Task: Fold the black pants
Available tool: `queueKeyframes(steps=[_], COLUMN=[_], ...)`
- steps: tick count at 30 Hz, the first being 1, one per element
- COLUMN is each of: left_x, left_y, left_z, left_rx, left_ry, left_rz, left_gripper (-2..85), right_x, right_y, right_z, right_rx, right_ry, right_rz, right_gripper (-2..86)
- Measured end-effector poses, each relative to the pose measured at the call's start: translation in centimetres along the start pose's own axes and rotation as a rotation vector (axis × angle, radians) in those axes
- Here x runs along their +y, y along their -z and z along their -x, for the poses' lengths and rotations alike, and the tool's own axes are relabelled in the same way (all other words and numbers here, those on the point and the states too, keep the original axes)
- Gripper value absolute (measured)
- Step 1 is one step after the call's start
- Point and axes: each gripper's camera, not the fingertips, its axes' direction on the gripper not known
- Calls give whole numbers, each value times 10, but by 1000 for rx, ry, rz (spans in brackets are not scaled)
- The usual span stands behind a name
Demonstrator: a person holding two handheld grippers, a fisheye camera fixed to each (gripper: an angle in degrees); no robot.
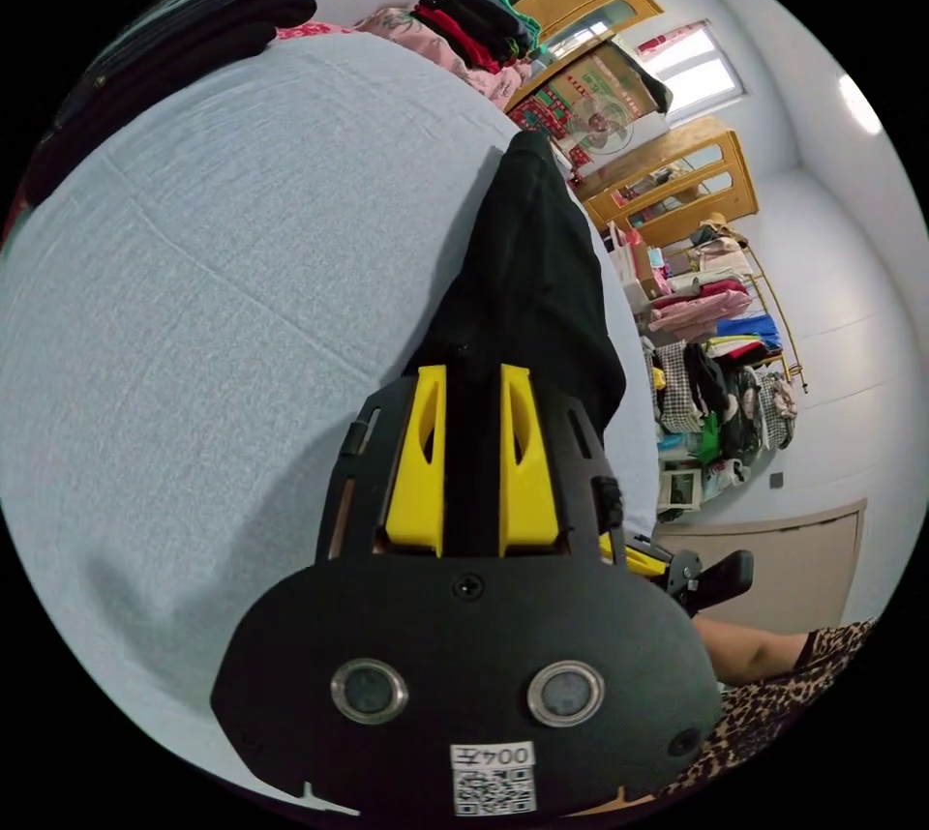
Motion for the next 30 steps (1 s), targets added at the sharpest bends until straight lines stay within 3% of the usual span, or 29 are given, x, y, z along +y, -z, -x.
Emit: queueKeyframes(steps=[4,8,12,15,20,24,30], left_x=[3,23,31,43,68,95,255], left_y=[14,60,59,54,66,110,147], left_z=[-8,-59,-42,-3,61,19,-95], left_rx=[21,-201,-249,-157,191,118,-89], left_ry=[22,-106,-64,24,126,41,-122], left_rz=[-8,-111,-96,-110,-144,-191,-224], left_gripper=[37,25,19,16,9,4,2], right_x=[18,35,45,58,92,114,151], right_y=[-11,-8,-23,-48,-76,-92,-122], right_z=[12,29,28,30,41,43,38], right_rx=[7,67,17,-4,37,56,54], right_ry=[1,-16,-38,-46,-44,-50,-48], right_rz=[-5,-41,-23,14,-15,-24,-30], right_gripper=[91,90,93,97,97,95,92])
